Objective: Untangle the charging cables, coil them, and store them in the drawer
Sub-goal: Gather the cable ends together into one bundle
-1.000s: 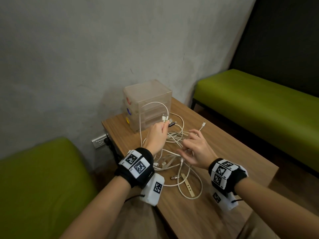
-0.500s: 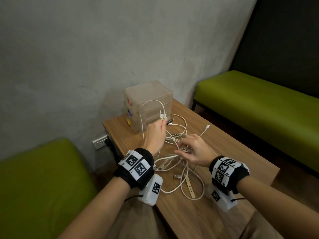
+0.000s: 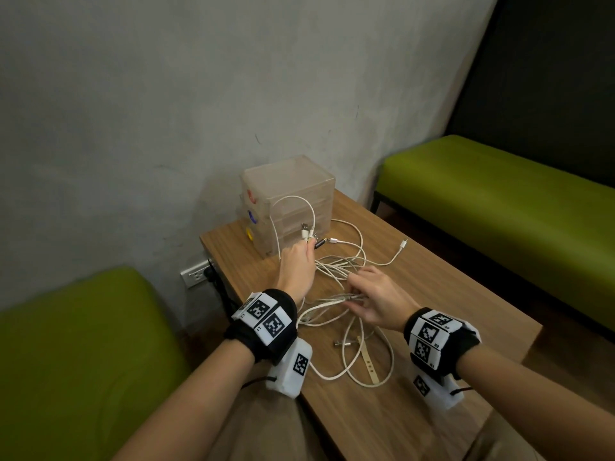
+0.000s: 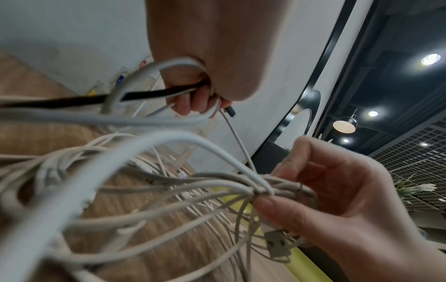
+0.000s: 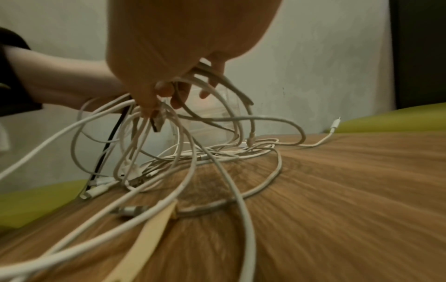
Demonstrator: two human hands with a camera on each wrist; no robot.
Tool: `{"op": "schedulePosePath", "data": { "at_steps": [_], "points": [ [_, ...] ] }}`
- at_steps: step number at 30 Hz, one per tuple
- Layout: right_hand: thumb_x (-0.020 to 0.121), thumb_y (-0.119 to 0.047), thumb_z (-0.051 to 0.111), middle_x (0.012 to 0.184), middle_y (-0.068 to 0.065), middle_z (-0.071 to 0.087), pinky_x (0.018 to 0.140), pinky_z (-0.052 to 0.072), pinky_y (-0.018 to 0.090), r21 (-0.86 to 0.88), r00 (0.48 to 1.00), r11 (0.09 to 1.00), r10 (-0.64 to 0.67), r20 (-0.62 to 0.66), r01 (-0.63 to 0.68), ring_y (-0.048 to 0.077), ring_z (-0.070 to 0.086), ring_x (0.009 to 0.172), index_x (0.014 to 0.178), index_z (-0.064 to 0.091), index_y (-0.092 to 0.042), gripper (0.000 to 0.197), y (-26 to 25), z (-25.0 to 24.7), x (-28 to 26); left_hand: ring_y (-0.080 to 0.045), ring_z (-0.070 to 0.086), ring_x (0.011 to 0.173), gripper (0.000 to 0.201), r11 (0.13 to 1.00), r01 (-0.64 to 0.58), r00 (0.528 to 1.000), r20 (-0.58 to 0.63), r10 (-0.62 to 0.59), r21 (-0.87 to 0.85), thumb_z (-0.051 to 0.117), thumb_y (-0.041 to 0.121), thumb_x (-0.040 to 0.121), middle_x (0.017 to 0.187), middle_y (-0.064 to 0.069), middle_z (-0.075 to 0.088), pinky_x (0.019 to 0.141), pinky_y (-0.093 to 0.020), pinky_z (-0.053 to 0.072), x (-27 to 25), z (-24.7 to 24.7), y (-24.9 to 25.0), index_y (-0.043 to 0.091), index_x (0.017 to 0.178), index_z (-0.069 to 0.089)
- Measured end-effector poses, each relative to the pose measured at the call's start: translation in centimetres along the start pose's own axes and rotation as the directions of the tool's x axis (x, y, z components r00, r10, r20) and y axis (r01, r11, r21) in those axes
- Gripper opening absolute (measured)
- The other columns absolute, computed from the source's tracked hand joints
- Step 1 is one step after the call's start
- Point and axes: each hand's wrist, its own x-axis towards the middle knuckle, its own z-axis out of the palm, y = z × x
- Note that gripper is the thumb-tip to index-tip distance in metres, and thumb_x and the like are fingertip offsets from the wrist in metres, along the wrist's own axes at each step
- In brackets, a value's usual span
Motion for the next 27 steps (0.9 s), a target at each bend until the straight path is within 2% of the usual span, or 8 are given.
{"op": "schedulePosePath", "data": {
  "at_steps": [5, 8, 10, 14, 16, 19, 22, 27],
  "points": [
    [0.081, -0.027, 0.049, 0.074, -0.002, 0.055, 0.079, 0.034, 0.018, 0.008, 1.0, 1.0, -0.017, 0.013, 0.017, 0.003, 0.04, 0.072, 0.081, 0.041, -0.023, 0.009, -0.5, 0.2, 0.2, -0.041, 0.055, 0.073, 0.043, 0.999, 0.028, 0.998, -0.048, -0.029, -0.029, 0.034, 0.018, 0.1, 0.077, -0.031, 0.061, 0.059, -0.029, 0.023, 0.0, 0.1, -0.3, -0.01, 0.076, 0.056],
    [0.082, -0.03, 0.053, 0.084, 0.0, 0.055, 0.069, 0.039, 0.015, 0.087, 0.998, 0.994, 0.059, 0.038, -0.062, 0.004, 0.045, 0.075, 0.087, 0.053, -0.014, 0.017, -0.1, 0.6, 0.0, -0.037, 0.052, 0.067, 0.043, 0.999, 0.021, 0.999, -0.047, -0.022, -0.031, 0.034, 0.018, 0.1, 0.075, -0.029, 0.061, 0.057, -0.028, 0.022, 0.0, 0.0, -0.2, -0.008, 0.074, 0.056],
    [0.083, -0.029, 0.058, 0.089, -0.003, 0.056, 0.071, 0.042, 0.012, 0.13, 0.994, 0.988, 0.079, 0.077, -0.089, 0.005, 0.05, 0.076, 0.095, 0.057, -0.012, 0.021, 0.4, 0.6, -0.1, -0.033, 0.047, 0.061, 0.042, 0.999, 0.024, 0.999, -0.043, -0.026, -0.026, 0.034, 0.018, 0.099, 0.072, -0.028, 0.059, 0.056, -0.028, 0.023, -0.1, -0.1, -0.3, -0.005, 0.072, 0.055],
    [0.081, -0.011, 0.067, 0.09, -0.012, 0.049, 0.071, 0.033, 0.007, 0.096, 0.989, 0.99, 0.089, 0.117, -0.1, -0.009, 0.041, 0.077, 0.096, 0.06, -0.01, 0.016, 0.7, 0.7, 0.0, -0.036, 0.05, 0.063, 0.041, 0.999, 0.043, 0.999, -0.016, -0.044, -0.022, 0.034, 0.018, 0.1, 0.068, -0.025, 0.057, 0.056, -0.028, 0.023, -0.1, -0.1, -0.5, -0.002, 0.07, 0.053],
    [0.077, -0.004, 0.069, 0.084, -0.009, 0.052, 0.072, 0.031, 0.008, 0.075, 0.996, 0.994, 0.081, 0.029, -0.083, -0.006, 0.04, 0.074, 0.087, 0.06, -0.011, 0.015, 0.6, 0.9, -0.2, -0.04, 0.054, 0.069, 0.041, 0.999, 0.048, 0.999, -0.01, -0.048, -0.025, 0.034, 0.018, 0.099, 0.074, -0.029, 0.06, 0.06, -0.033, 0.028, -0.1, -0.1, -0.7, -0.006, 0.073, 0.055],
    [0.068, 0.007, 0.068, 0.078, 0.001, 0.054, 0.07, 0.034, 0.011, 0.052, 0.996, 0.998, 0.022, -0.092, -0.017, 0.002, 0.039, 0.073, 0.074, 0.051, -0.013, 0.027, 0.7, 1.2, -1.0, -0.038, 0.053, 0.069, 0.04, 1.0, 0.025, 1.0, 0.019, -0.025, 0.011, 0.034, 0.017, 0.099, 0.075, -0.029, 0.06, 0.059, -0.029, 0.023, -0.3, 0.0, -0.9, -0.006, 0.074, 0.055],
    [0.071, 0.004, 0.063, 0.077, 0.004, 0.052, 0.068, 0.033, 0.013, 0.039, 0.995, 0.998, -0.042, -0.087, 0.045, 0.007, 0.039, 0.071, 0.078, 0.043, -0.017, 0.03, 0.4, 1.2, -1.4, -0.033, 0.05, 0.065, 0.04, 0.999, 0.015, 1.0, 0.02, -0.015, 0.038, 0.034, 0.016, 0.099, 0.075, -0.028, 0.061, 0.057, -0.026, 0.022, -0.6, 0.3, -1.4, -0.007, 0.077, 0.057],
    [0.083, -0.006, 0.049, 0.081, 0.007, 0.054, 0.071, 0.032, 0.018, -0.07, 0.983, 0.983, -0.173, -0.06, 0.169, 0.011, 0.04, 0.074, 0.085, 0.045, -0.014, 0.009, 0.5, 0.9, -1.3, -0.038, 0.058, 0.078, 0.038, 0.998, 0.028, 0.999, -0.027, -0.027, 0.051, 0.034, 0.015, 0.099, 0.082, -0.027, 0.064, 0.061, -0.023, 0.025, -0.5, 0.5, -1.6, -0.009, 0.085, 0.059]
  ]
}}
